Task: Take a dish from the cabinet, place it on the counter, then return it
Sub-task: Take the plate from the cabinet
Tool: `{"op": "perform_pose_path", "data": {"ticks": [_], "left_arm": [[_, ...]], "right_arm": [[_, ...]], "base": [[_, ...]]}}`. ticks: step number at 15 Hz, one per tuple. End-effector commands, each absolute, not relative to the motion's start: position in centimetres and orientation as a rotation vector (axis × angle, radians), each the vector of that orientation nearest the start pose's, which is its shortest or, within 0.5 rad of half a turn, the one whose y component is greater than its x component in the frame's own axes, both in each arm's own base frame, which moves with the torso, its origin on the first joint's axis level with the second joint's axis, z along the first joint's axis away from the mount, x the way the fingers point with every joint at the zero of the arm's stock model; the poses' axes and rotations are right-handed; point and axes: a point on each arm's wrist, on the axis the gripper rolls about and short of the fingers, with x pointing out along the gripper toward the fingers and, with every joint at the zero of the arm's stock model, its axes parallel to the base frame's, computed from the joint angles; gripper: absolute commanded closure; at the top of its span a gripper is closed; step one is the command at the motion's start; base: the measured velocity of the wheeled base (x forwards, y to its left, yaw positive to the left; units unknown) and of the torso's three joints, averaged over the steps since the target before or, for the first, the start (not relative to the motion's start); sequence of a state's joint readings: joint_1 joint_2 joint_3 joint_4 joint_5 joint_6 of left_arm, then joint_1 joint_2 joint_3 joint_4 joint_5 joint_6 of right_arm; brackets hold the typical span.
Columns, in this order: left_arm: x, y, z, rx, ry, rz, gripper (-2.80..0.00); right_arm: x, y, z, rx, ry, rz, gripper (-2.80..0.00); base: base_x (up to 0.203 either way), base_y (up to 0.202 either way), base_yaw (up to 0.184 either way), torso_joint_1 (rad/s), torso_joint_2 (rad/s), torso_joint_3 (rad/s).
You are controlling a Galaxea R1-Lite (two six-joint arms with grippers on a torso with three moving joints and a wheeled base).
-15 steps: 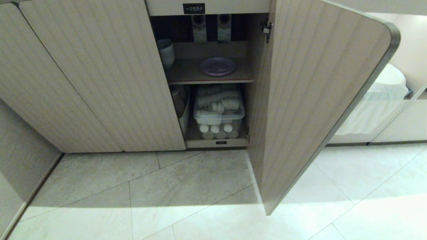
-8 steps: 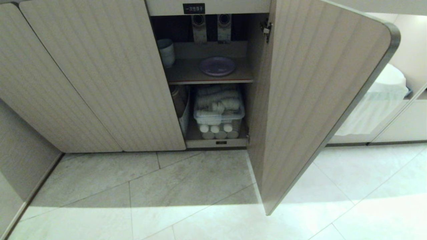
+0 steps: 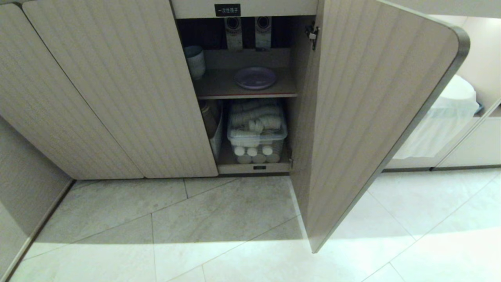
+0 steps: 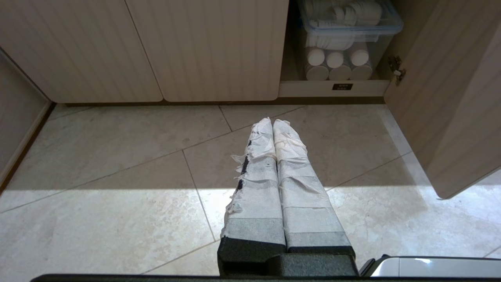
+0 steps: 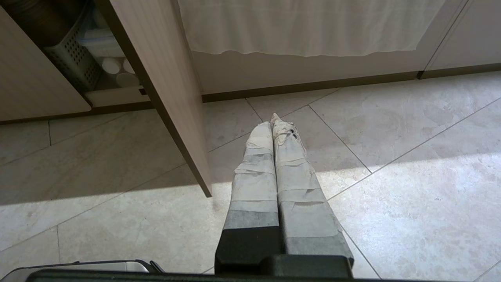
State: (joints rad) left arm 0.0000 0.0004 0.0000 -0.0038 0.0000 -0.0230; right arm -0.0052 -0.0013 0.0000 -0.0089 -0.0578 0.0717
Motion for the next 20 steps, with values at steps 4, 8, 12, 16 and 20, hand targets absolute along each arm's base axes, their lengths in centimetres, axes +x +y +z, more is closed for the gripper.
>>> {"op": "perform_pose_path", "data": {"ticks": [4,8,12,16,20], "left_arm": [[-2.28,0.0,7.6,-0.025,-0.005,0.0,0.0],[-2.28,0.0,7.6,-0.025,-0.005,0.0,0.0],[-2.28,0.0,7.58,-0.023,-0.003,0.0,0.0],[-2.28,0.0,7.58,-0.023,-0.003,0.001,0.0],[-2.28,0.0,7.58,-0.024,-0.003,0.001,0.0]], "right_arm": [[-2.28,-0.12,7.64,0.072,-0.011,-0.063,0.0],[-2.28,-0.12,7.64,0.072,-0.011,-0.063,0.0],[-2.29,-0.12,7.64,0.072,-0.012,-0.064,0.0],[-2.28,-0.12,7.64,0.072,-0.011,-0.063,0.0],[-2.28,-0.12,7.64,0.072,-0.011,-0.063,0.0]], "base": [[0.0,0.0,0.0,0.0,0.0,0.0],[0.0,0.0,0.0,0.0,0.0,0.0],[0.0,0.0,0.0,0.0,0.0,0.0],[0.0,0.0,0.0,0.0,0.0,0.0],[0.0,0.0,0.0,0.0,0.0,0.0]]}}
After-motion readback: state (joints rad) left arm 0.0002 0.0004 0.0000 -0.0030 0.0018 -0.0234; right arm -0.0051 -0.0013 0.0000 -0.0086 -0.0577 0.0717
